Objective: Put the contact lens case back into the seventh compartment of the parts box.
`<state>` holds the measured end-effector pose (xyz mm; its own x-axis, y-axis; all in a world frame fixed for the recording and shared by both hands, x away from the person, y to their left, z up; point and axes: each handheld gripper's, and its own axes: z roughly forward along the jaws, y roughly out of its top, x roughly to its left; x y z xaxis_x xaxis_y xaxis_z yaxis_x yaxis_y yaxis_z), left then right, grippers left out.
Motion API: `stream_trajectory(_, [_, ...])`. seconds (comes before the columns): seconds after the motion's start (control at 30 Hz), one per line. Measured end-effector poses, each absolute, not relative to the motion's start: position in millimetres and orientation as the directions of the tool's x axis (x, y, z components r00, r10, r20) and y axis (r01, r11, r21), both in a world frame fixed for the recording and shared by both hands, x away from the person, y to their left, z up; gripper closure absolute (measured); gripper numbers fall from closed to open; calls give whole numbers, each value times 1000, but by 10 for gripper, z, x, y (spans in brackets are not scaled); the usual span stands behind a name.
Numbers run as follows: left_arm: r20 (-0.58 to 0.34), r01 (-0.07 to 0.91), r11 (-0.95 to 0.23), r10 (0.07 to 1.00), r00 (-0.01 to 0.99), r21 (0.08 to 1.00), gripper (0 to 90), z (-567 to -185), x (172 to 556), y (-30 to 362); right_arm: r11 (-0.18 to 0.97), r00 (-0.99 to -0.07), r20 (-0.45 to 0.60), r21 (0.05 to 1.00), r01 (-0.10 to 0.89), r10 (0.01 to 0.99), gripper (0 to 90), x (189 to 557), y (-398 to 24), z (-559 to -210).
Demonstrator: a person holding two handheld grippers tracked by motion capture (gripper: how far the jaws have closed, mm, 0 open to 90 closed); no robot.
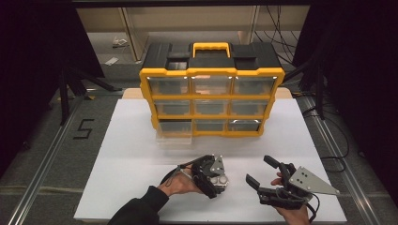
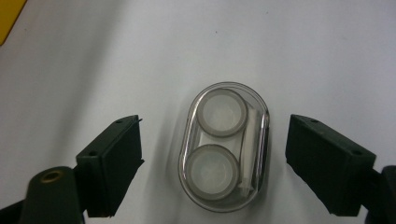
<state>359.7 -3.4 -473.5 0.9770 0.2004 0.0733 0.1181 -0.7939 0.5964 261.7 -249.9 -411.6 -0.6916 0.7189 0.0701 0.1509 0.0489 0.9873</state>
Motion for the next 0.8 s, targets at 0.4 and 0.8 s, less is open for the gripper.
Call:
stream_trajectory(0.4, [54, 114, -799, 180, 982, 591, 294, -4739, 3604, -54, 49, -692, 73, 987, 155, 718, 155, 2614, -2490, -4116])
stream_trajectory(0.8, [7, 141, -797, 179, 984, 587, 436, -4766, 3643, -56, 48, -691, 73, 987, 154, 719, 155, 2621, -2494, -4118])
